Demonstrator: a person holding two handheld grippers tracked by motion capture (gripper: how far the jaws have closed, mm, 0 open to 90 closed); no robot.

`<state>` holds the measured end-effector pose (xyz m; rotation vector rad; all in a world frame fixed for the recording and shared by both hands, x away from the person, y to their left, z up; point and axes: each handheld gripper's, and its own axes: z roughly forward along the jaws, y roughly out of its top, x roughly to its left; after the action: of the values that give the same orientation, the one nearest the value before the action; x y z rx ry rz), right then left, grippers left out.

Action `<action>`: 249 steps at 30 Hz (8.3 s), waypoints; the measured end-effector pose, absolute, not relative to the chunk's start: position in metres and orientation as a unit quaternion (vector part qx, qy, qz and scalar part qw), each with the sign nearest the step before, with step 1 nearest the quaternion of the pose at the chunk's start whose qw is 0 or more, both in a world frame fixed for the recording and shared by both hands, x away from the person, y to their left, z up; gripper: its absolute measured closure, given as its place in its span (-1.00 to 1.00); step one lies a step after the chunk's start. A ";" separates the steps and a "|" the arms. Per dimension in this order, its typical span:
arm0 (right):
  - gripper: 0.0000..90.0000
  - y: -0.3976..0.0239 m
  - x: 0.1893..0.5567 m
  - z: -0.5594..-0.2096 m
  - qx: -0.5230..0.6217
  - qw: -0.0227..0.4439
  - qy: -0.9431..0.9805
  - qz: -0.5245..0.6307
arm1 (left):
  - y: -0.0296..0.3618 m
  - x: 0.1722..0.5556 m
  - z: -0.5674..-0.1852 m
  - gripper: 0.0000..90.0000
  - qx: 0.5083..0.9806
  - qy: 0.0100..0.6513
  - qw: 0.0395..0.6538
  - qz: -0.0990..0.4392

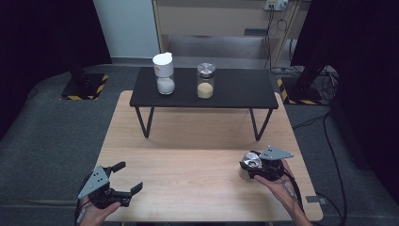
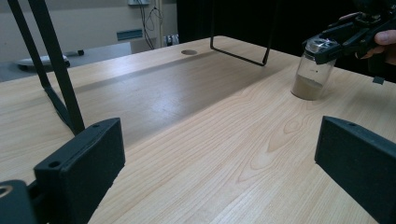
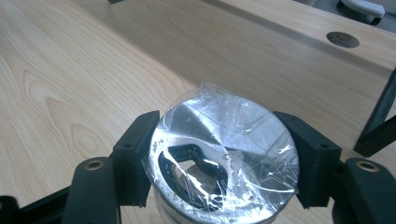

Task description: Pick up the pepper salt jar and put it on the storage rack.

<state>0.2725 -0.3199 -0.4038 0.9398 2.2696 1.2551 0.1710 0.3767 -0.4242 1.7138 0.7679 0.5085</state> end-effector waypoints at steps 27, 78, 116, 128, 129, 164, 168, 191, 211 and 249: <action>-0.21 -0.318 0.296 -0.337 0.278 0.144 0.835 0.452 | 0.377 0.172 -0.424 -0.99 0.728 0.326 0.563 0.214; -0.21 -0.309 0.331 -0.200 0.274 0.126 0.841 0.449 | 0.377 0.172 -0.425 -0.99 0.729 0.326 0.564 0.212; -0.21 -0.296 0.359 -0.161 0.301 0.154 0.826 0.450 | 0.377 0.173 -0.424 -0.98 0.731 0.323 0.564 0.209; -0.21 -0.293 0.367 -0.155 0.325 0.173 0.812 0.452 | 0.377 0.173 -0.424 -0.98 0.731 0.323 0.564 0.209; -0.21 -0.292 0.367 -0.155 0.326 0.177 0.812 0.451 | 0.377 0.173 -0.424 -0.98 0.731 0.323 0.563 0.209; -0.21 -0.279 0.407 -0.162 0.395 0.222 0.771 0.448 | 0.377 0.173 -0.424 -0.98 0.732 0.321 0.564 0.209; -0.21 -0.275 0.412 -0.166 0.403 0.228 0.765 0.448 | 0.378 0.173 -0.424 -0.98 0.732 0.321 0.564 0.209; -0.21 -0.263 0.431 -0.180 0.427 0.251 0.748 0.441 | 0.378 0.173 -0.425 -0.98 0.732 0.320 0.565 0.207; -0.21 -0.258 0.437 -0.188 0.425 0.248 0.754 0.435 | 0.378 0.173 -0.425 -0.98 0.732 0.319 0.565 0.207; -0.50 -0.265 0.436 -0.206 0.423 0.251 0.742 0.456 | 0.377 0.173 -0.425 -0.98 0.733 0.318 0.564 0.208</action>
<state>0.4361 -0.2645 -0.2057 1.1523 2.0191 1.2404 0.1729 0.3772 -0.4247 1.7242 0.7491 0.4905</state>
